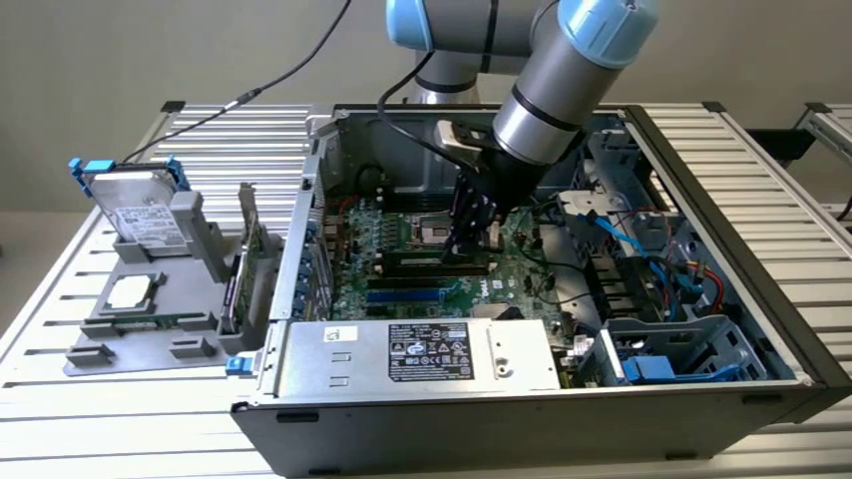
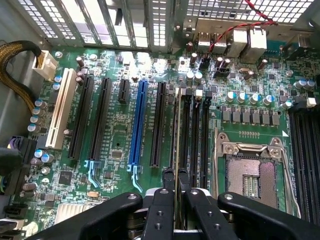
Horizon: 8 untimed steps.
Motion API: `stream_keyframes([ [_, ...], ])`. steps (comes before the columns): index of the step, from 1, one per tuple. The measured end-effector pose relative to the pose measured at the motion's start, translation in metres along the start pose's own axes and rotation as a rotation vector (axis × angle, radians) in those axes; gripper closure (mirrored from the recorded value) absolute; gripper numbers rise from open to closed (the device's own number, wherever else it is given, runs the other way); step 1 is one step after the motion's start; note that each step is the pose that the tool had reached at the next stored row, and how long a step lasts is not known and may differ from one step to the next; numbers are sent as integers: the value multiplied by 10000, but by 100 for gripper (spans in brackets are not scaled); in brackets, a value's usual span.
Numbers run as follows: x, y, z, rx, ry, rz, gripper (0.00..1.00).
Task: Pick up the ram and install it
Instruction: 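Insert the ram into the slot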
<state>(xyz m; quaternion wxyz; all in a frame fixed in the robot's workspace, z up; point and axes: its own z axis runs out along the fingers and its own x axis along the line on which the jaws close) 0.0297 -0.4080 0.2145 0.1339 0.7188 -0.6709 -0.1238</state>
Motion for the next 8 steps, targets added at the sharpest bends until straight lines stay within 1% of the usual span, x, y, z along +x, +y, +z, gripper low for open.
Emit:
stream_keyframes([
  [8, -17, -5, 9, -58, -4, 5, 86],
])
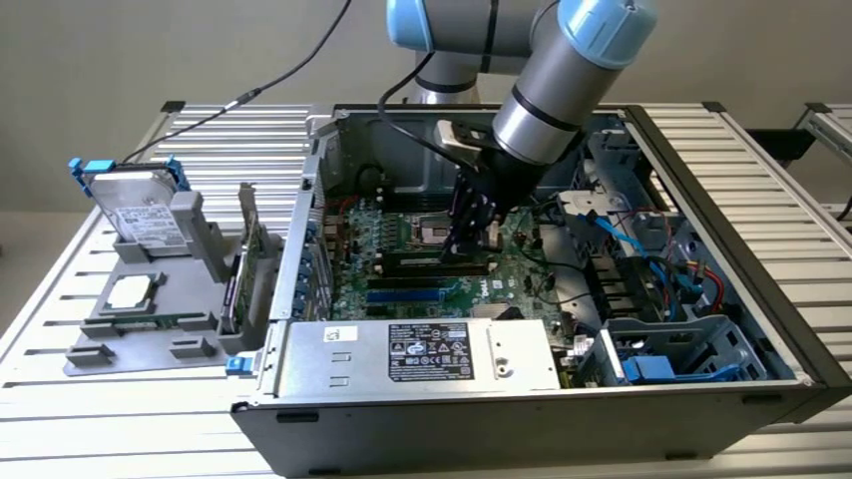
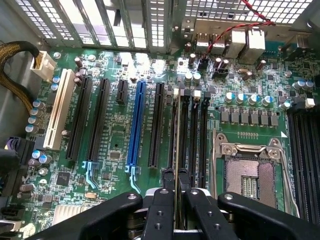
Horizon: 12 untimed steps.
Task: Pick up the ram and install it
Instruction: 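Insert the ram into the slot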
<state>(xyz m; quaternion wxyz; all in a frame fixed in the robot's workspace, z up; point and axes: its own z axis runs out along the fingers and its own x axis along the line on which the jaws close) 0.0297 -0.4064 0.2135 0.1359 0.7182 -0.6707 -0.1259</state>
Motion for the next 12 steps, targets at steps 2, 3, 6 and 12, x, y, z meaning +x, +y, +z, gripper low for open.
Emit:
stream_keyframes([
  [2, -4, -2, 5, -13, -4, 2, 86],
  [3, -4, -3, 7, -18, -4, 2, 86],
  [6, -4, -5, 11, -34, -2, 3, 86],
  [12, -5, -3, 7, -37, -8, 7, 86],
])
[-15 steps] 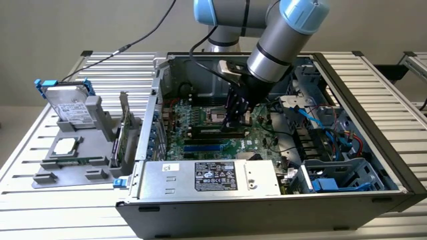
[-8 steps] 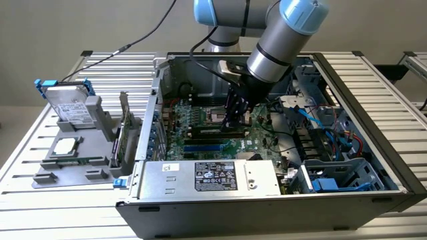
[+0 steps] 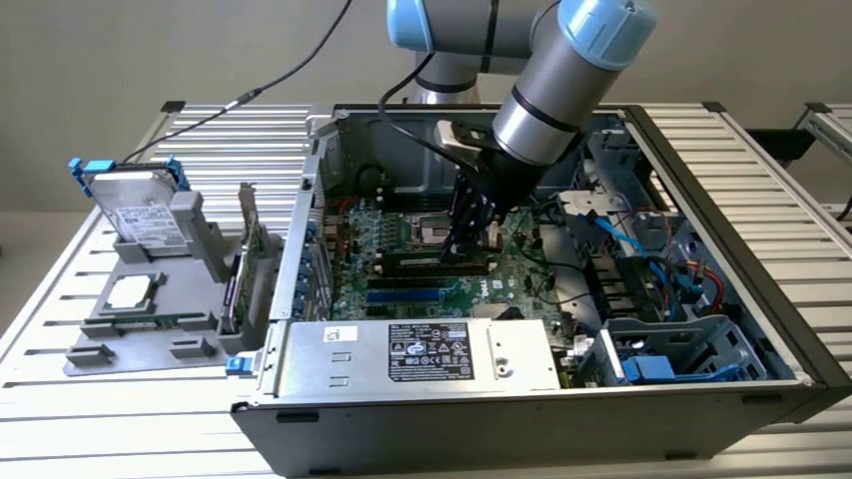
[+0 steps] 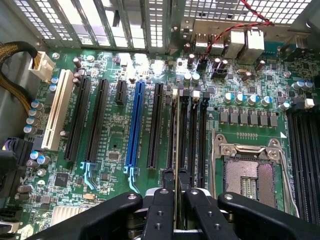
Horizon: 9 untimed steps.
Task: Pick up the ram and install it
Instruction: 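Insert the ram into the slot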
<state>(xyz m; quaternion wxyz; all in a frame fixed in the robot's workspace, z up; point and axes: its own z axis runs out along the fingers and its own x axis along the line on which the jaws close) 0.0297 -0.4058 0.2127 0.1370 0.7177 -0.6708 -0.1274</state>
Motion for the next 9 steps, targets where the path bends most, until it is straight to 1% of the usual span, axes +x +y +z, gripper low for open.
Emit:
stream_keyframes([
  [9, 1, 2, -3, 0, -5, 19, 86],
])
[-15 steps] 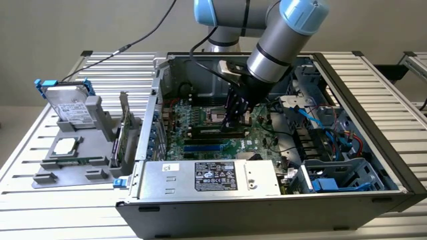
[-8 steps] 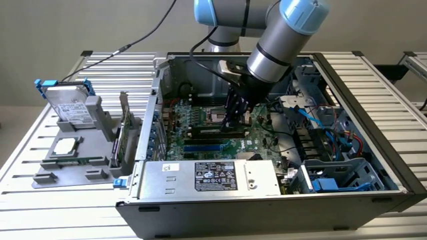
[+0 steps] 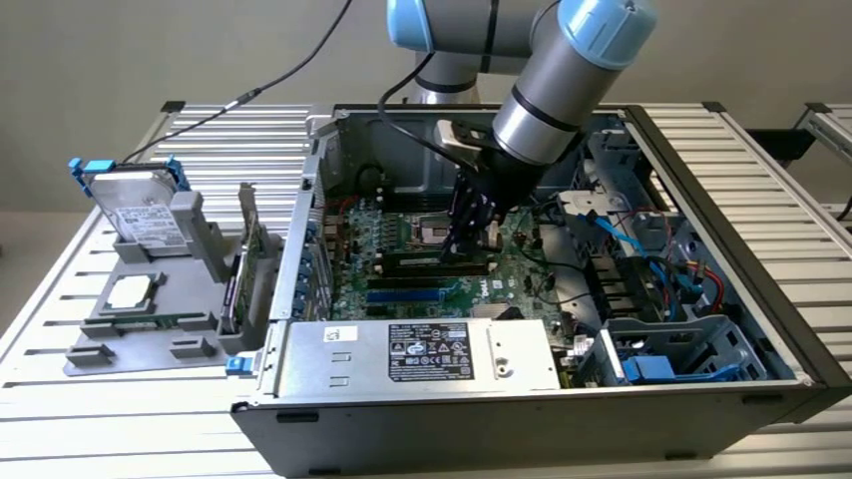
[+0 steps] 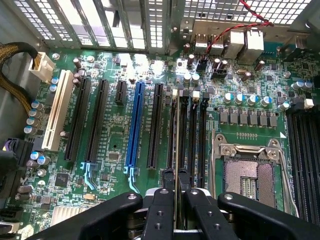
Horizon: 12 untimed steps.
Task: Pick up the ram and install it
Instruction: 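Insert the ram into the slot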
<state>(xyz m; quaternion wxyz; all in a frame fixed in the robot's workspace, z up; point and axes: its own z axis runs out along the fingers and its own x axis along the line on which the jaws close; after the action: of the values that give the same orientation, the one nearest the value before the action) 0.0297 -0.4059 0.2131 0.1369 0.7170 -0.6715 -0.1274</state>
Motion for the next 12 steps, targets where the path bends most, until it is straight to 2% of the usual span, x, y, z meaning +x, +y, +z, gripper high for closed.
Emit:
stream_keyframes([
  [12, 9, -2, -1, 0, -55, 140, 86],
])
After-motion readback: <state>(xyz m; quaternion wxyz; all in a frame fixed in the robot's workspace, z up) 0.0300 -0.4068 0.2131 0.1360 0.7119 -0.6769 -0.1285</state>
